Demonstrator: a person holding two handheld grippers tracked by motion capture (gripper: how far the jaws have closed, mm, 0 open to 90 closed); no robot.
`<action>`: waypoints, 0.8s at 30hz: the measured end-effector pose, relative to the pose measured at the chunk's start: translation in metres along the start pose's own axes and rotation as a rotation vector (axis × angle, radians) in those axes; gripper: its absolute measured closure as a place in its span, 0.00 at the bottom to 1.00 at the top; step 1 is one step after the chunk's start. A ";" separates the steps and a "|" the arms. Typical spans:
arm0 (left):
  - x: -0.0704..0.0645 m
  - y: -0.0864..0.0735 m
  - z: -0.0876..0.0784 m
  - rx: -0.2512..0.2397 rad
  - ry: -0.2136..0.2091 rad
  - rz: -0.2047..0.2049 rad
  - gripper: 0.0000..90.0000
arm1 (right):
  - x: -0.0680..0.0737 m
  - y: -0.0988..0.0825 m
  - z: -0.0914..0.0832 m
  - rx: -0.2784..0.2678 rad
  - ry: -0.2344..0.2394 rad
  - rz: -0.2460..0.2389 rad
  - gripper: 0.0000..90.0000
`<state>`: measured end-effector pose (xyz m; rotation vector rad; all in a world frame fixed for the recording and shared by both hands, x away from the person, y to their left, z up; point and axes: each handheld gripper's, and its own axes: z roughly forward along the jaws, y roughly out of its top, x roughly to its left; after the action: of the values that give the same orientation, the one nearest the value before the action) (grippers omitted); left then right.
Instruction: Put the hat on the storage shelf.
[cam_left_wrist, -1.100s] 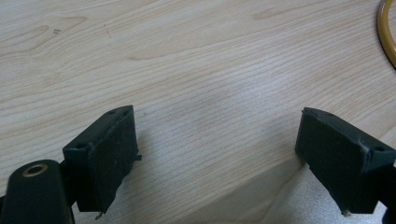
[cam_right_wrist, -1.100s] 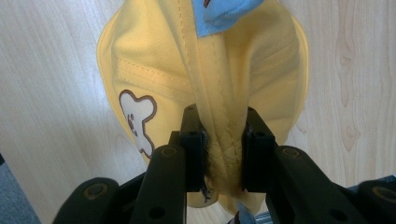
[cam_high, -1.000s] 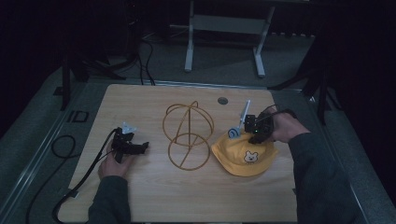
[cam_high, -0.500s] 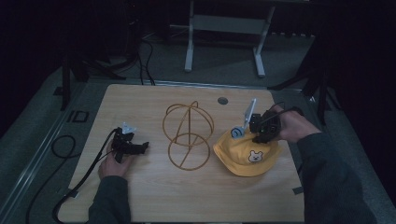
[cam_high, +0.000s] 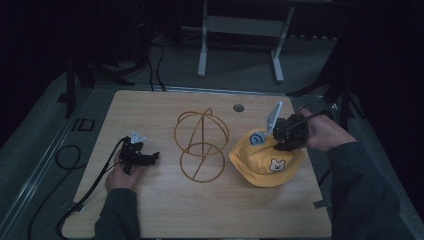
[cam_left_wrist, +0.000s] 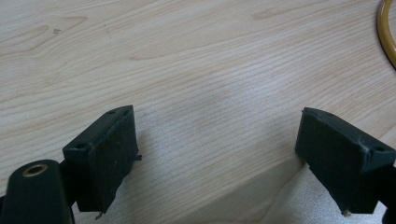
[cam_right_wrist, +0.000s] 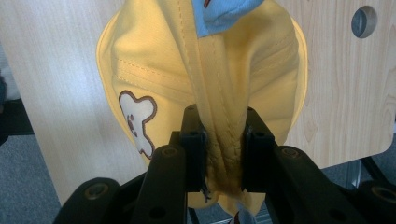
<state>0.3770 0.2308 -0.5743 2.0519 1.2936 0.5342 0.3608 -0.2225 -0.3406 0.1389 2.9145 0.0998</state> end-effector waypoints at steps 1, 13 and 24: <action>0.000 0.000 0.000 0.000 0.000 0.000 0.14 | 0.001 0.000 -0.001 0.001 -0.002 -0.003 0.83; 0.000 0.000 0.000 -0.002 0.001 -0.001 0.14 | 0.007 -0.002 -0.007 0.027 -0.030 -0.039 0.84; 0.000 0.000 0.000 -0.002 0.001 0.000 0.14 | 0.009 -0.009 -0.023 -0.029 -0.038 -0.040 0.84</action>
<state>0.3770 0.2307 -0.5745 2.0499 1.2934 0.5364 0.3464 -0.2320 -0.3203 0.0765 2.8754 0.1310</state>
